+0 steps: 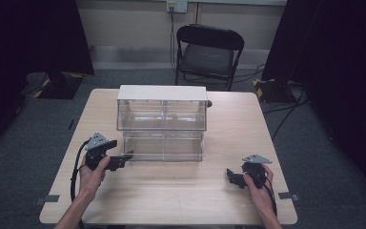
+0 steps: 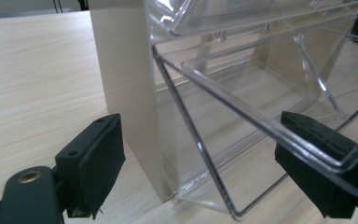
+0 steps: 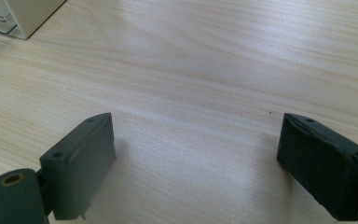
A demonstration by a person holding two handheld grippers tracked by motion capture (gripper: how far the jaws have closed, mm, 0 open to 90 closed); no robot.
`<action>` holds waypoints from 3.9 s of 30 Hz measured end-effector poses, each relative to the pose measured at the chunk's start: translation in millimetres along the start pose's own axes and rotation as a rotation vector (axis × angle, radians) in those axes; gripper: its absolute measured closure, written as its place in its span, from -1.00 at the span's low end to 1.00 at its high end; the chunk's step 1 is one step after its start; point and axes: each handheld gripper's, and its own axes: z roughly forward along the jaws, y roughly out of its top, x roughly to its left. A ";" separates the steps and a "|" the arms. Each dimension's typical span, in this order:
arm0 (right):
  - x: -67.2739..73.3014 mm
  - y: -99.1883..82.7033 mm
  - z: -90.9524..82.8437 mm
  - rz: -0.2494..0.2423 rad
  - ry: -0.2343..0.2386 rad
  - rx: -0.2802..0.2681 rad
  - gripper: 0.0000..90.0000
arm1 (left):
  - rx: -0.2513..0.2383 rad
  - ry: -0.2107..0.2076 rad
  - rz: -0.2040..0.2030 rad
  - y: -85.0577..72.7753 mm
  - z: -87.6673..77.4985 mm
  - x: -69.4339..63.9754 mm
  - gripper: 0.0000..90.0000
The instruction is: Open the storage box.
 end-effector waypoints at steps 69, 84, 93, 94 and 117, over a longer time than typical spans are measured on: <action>0.0 0.0 0.0 0.000 0.000 0.000 -0.77 | -0.036 0.005 -0.041 19.3 14.9 5.2 -0.65; 0.0 0.0 0.0 0.000 0.000 0.000 -0.77 | -0.037 0.006 -0.054 27.8 18.7 3.3 -0.65; -0.1 0.0 0.0 -0.001 0.000 0.000 -0.77 | -0.045 -0.003 -0.045 28.6 17.7 -0.1 -0.65; -0.1 0.0 0.0 -0.001 0.000 0.000 -0.77 | -0.045 -0.003 -0.045 28.6 17.7 -0.1 -0.65; 0.0 0.0 0.0 0.000 0.000 0.000 -0.77 | -0.055 -0.015 -0.034 30.2 16.5 -2.5 -0.67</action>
